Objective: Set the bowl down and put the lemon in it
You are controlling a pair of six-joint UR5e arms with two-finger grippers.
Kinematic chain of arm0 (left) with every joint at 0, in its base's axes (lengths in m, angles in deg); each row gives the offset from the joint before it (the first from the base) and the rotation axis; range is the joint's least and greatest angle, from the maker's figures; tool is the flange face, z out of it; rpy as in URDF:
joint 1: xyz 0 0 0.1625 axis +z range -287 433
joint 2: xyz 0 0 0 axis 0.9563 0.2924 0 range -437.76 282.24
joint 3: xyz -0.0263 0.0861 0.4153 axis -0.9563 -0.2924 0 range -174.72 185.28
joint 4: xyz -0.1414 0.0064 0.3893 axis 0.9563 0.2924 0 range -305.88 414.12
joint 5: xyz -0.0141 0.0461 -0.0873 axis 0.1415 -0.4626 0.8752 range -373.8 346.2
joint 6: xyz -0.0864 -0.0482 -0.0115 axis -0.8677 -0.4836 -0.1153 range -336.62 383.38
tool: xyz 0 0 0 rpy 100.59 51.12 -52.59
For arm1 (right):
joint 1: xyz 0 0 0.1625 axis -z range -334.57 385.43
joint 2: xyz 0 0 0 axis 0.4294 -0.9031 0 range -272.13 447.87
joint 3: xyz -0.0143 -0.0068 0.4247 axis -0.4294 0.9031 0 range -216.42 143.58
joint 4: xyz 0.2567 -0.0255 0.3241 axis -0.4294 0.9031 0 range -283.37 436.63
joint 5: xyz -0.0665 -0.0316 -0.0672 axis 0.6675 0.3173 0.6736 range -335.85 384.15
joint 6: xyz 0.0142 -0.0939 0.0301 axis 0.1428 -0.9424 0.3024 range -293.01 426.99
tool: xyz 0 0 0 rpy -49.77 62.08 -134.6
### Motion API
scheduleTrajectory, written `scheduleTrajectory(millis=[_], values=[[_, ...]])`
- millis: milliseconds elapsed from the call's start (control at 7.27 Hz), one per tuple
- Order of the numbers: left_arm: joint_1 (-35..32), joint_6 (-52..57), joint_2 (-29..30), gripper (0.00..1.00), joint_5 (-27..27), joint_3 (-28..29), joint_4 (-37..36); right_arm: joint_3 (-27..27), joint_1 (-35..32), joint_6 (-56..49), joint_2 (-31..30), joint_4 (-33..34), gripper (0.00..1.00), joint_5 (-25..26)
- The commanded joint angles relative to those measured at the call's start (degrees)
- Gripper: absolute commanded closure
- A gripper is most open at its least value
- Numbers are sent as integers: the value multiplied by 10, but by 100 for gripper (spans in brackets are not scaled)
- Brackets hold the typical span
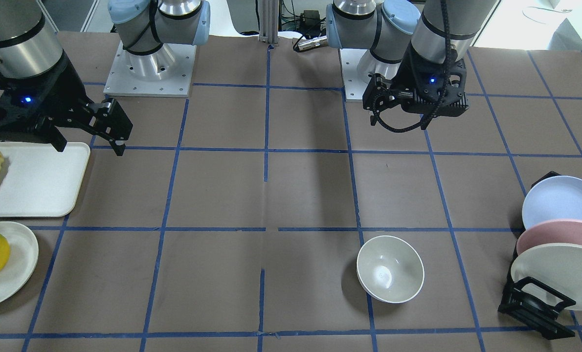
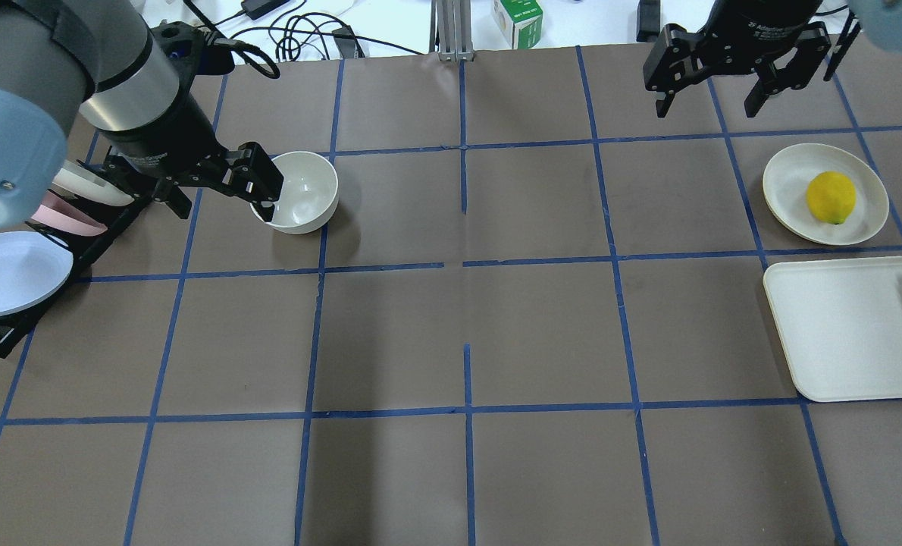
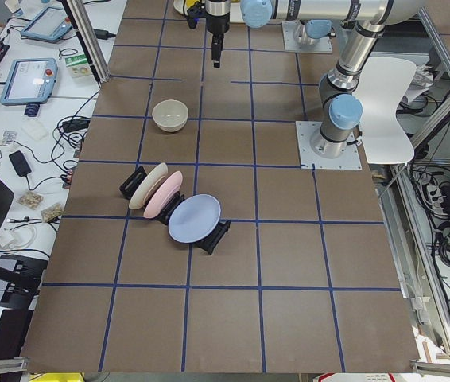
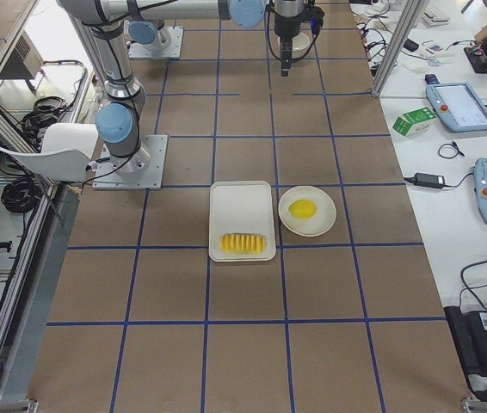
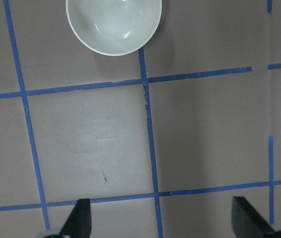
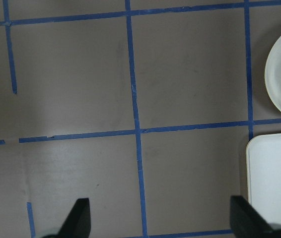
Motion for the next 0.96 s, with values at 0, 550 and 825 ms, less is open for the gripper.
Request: scheduleTrajectory(millis=[0, 550, 825], values=[[17, -1, 1, 0, 0, -1, -7, 0, 1, -3, 1, 0, 0, 0], [21, 0, 9, 0, -1, 3, -10, 7, 40, -45, 11, 1, 0, 0], [38, 0, 9, 0, 1, 5, -13, 6, 137, -200, 12, 4, 0, 1]])
